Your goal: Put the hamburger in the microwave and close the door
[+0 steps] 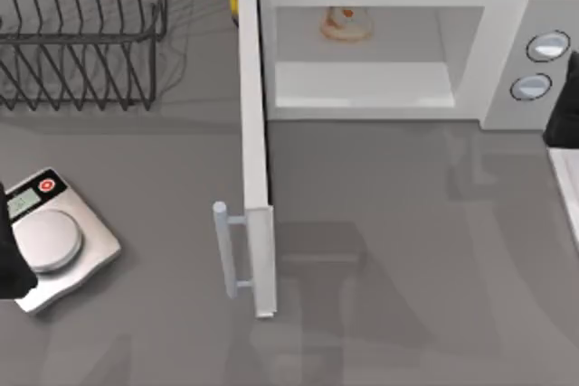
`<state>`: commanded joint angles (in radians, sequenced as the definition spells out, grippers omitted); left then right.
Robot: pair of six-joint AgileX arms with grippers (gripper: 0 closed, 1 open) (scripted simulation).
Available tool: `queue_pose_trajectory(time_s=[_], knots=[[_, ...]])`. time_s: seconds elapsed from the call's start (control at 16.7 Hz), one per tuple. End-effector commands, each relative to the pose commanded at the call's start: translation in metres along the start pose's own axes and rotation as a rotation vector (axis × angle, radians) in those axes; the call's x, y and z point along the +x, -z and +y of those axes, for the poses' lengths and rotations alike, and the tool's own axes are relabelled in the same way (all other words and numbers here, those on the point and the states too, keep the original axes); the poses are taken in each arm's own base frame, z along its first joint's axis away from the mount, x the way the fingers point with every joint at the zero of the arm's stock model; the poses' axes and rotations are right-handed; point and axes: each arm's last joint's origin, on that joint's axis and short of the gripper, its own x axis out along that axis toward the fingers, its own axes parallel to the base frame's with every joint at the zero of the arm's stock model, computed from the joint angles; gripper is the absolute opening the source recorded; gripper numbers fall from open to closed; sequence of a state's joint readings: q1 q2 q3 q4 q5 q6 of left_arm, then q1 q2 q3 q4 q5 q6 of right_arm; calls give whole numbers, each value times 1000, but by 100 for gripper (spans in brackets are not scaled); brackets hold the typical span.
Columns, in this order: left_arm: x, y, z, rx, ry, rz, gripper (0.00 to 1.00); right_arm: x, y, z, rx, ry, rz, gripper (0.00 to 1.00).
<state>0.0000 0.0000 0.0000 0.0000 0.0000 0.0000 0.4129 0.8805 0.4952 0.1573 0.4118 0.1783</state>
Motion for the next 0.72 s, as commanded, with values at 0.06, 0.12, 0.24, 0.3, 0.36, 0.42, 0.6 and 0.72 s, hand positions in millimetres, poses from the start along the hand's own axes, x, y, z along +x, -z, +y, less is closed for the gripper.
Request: queue_pose_trajectory(time_s=[0.06,0.12,0.24,0.3,0.36,0.42,0.6,0.72], knots=[[0,0,0,0,0,0,100,-14,6,-15,2,-4,-24,100],[0,0,0,0,0,0,100,-27,14,-28,1,-8,-50,100],[0,0,0,0,0,0,100,-47,34,-48,-8,-14,-99,100],[0,0,0,0,0,0,100,-54,44,-55,-16,-15,-120,100],[0,0,0,0,0,0,100,-58,55,-61,-26,-15,-139,100],[0,0,0,0,0,0,100,-61,65,-66,-36,-15,-155,100],[0,0,0,0,0,0,100,-64,86,-75,-64,-15,-191,100],[0,0,0,0,0,0,100,-64,93,-78,-76,-13,-203,100]])
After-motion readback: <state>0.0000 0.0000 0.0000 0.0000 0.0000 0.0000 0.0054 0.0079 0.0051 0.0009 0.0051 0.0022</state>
